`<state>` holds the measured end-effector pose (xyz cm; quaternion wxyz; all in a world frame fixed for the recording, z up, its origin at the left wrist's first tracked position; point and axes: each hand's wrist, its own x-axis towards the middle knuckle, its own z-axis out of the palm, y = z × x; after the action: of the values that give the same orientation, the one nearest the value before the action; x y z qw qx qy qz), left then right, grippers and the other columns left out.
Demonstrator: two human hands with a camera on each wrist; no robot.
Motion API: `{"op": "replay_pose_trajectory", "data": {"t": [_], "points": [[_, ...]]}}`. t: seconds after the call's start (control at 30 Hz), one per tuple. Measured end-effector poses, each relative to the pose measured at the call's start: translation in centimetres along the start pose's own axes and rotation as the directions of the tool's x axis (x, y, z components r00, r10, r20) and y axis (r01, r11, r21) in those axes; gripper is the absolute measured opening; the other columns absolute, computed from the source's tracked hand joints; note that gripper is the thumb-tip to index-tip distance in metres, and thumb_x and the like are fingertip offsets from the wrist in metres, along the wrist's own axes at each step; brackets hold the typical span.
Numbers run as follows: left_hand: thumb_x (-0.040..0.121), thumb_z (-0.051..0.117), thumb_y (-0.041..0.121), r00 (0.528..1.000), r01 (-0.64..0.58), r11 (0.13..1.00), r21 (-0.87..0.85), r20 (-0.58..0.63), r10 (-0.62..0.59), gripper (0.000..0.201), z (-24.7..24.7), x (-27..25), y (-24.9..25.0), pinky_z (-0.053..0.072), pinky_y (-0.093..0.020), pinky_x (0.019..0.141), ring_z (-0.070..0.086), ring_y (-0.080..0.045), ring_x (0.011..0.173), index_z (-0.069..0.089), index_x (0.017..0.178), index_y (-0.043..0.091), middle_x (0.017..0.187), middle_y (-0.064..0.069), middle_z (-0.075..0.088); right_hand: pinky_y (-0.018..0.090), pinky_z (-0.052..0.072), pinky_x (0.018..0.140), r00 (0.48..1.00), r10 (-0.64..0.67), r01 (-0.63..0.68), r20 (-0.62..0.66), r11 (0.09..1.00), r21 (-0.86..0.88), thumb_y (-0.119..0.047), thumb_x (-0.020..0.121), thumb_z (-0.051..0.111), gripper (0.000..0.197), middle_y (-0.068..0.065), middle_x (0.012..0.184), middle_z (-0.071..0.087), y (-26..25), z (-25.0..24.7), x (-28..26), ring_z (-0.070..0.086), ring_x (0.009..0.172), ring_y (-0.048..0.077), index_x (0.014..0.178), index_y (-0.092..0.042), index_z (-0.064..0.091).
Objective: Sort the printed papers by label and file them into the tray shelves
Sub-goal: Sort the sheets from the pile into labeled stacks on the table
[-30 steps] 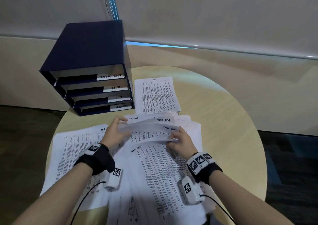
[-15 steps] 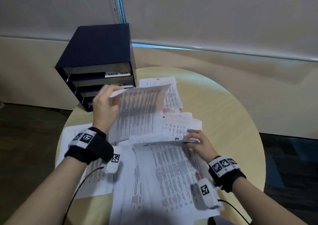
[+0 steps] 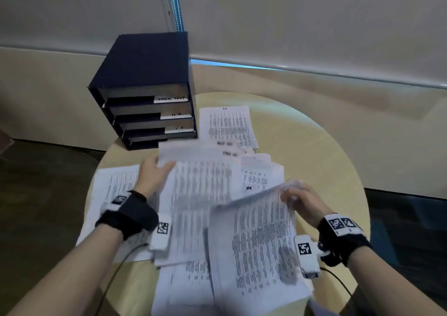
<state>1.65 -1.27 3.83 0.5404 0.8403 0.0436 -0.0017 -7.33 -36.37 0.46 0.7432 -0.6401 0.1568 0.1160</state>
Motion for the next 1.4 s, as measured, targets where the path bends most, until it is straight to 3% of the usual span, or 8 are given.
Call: {"op": "replay_pose_trajectory", "data": {"t": [0.13,0.23,0.33,0.47,0.77,1.07,1.3,1.4], "points": [[0.090,0.062,0.008,0.957,0.230,0.972,0.050,0.167,-0.236,0.040,3.1,-1.8,-4.8,0.043,-0.033,0.099,0.056,-0.019,0.112,0.049,0.128,0.014,0.125,0.001,0.057,0.024,0.040,0.054,0.995,0.057,-0.068,-0.076,0.986,-0.153,-0.006,0.066,0.064,0.011,0.005,0.062,0.049,0.3,1.7,0.0,0.044,0.059,0.015,0.067,-0.010,0.054],[0.085,0.065,0.005,0.999,-0.002,0.901,0.434,0.037,-0.016,0.071,4.2,-2.0,-6.1,0.035,-0.031,0.104,0.038,-0.013,0.120,0.028,0.144,0.021,0.138,0.003,0.033,0.017,0.040,0.044,0.988,0.070,-0.090,-0.135,0.984,-0.152,0.010,0.077,0.055,0.019,-0.001,0.049,0.048,0.4,3.3,0.0,0.044,0.045,0.009,0.069,-0.007,0.050],[0.087,0.061,0.016,0.944,-0.322,0.618,0.718,0.193,0.267,0.063,4.8,-1.9,-6.5,0.030,-0.036,0.109,0.033,-0.018,0.125,0.030,0.142,0.026,0.139,-0.001,0.028,0.012,0.033,0.037,0.982,0.124,-0.146,-0.140,0.976,-0.163,0.014,0.079,0.047,0.021,-0.004,0.044,0.045,0.5,4.6,-0.1,0.039,0.035,0.006,0.072,-0.006,0.046],[0.090,0.056,0.030,0.906,-0.422,0.525,0.739,0.362,0.219,0.044,5.0,-0.6,-7.4,0.033,-0.036,0.103,0.037,-0.015,0.114,0.041,0.131,0.025,0.128,0.002,0.040,0.015,0.034,0.038,0.976,0.165,-0.197,-0.146,0.949,-0.247,0.009,0.081,0.047,0.016,0.001,0.052,0.048,0.8,5.9,0.0,0.041,0.040,0.010,0.075,-0.006,0.050],[0.091,0.057,0.032,0.896,-0.445,0.523,0.727,0.354,0.269,0.012,4.5,1.2,-7.2,0.032,-0.027,0.083,0.041,-0.013,0.089,0.051,0.087,0.023,0.091,0.009,0.045,0.014,0.033,0.037,0.961,0.215,-0.245,-0.174,0.953,-0.178,0.009,0.084,0.049,0.016,0.004,0.058,0.046,0.8,6.5,1.0,0.040,0.044,0.012,0.081,-0.006,0.052],[0.096,0.052,0.027,0.862,-0.501,0.539,0.677,0.445,0.243,0.018,2.6,1.5,-6.8,0.042,-0.038,0.088,0.050,-0.017,0.083,0.056,0.080,0.019,0.085,0.005,0.058,0.012,0.037,0.034,0.975,0.198,-0.214,-0.103,0.962,-0.168,0.014,0.085,0.047,0.018,0.006,0.053,0.058,0.5,7.5,0.4,0.053,0.033,0.008,0.082,-0.003,0.051],[0.090,0.064,0.017,0.875,-0.450,0.818,0.359,0.363,0.321,0.008,2.0,0.0,-5.1,0.046,-0.018,0.085,0.058,-0.008,0.089,0.070,0.092,0.013,0.099,0.005,0.059,0.046,0.052,0.079,0.990,0.014,-0.069,-0.137,0.913,-0.401,0.000,0.072,0.067,0.020,0.015,0.095,0.054,2.3,7.6,2.2,0.059,0.089,0.033,0.090,0.000,0.059],[0.089,0.065,0.013,0.862,-0.371,0.898,0.237,0.448,0.238,0.003,1.9,-0.2,-4.6,0.048,-0.020,0.088,0.060,-0.011,0.091,0.066,0.087,0.015,0.101,0.002,0.058,0.039,0.046,0.091,0.991,-0.045,-0.007,-0.124,0.922,-0.387,0.000,0.074,0.069,0.032,0.009,0.109,0.056,2.7,7.9,2.7,0.056,0.100,0.024,0.104,-0.004,0.062]]}}
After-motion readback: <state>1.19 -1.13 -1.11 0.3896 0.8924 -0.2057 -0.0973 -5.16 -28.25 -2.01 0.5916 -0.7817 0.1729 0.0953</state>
